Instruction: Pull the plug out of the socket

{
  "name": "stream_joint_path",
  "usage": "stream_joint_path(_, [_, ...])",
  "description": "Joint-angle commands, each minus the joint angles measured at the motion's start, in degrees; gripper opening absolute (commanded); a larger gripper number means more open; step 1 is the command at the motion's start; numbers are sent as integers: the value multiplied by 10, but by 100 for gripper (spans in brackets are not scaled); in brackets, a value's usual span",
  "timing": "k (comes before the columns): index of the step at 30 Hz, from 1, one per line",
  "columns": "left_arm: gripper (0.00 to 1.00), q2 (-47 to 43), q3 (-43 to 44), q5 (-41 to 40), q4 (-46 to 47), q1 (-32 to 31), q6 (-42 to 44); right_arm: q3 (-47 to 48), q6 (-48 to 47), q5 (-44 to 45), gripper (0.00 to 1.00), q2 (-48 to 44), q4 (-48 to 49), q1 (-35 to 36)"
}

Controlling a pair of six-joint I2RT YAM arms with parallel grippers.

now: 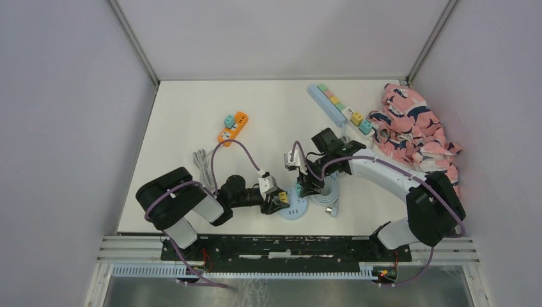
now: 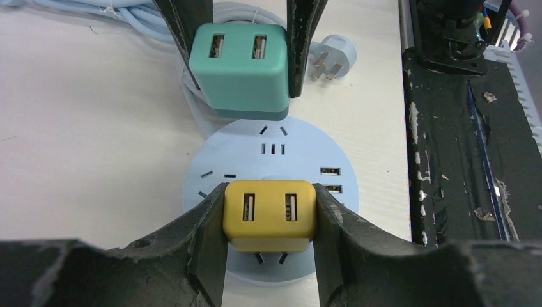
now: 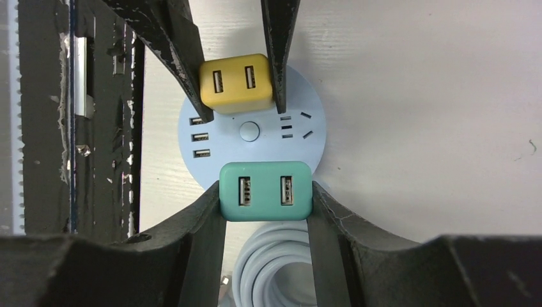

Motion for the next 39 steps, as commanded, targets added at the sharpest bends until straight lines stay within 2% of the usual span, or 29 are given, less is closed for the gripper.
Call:
stream_joint_path(1, [3,17,7,-19,-27,9,-26,38,-14,-63,0,13,-40,2])
stream_joint_path(3, [3,16,10,-20,-28,11,-31,36,3,-83,0,9,-28,2])
stream_joint_path(6, [8,8,14,-30,-33,16,-52,49,37,-52,0,8,-20,-13])
stream_joint_path(8, [26,-1,30,-44,-66,16,-80,75,56,-80,0,18,-48,-46])
stream_joint_path(11, [44,-16,61,-48,-119,16,-114,111,69,-132,0,38,-101,-81])
stream_joint_path(15, [72,-45,68,-65,-120,16,-156,143,81,-172,1,67,-144,-102])
stream_joint_path(19, [99,-107,59,-116,-145,16,-170,162,90,-192,1,84,-166,-110])
stream_joint_path(26, [99,-256,31,-198,-226,17,-170,156,137,-213,3,65,-138,-115])
stream_joint_path(31, [99,-366,36,-266,-334,17,-225,147,186,-242,4,53,-103,-123])
stream_joint_path(34, [99,-412,44,-272,-371,19,-249,145,211,-257,4,49,-89,-128])
stream_joint_path(39, [99,-441,62,-296,-407,20,-302,126,286,-281,6,30,-25,-139])
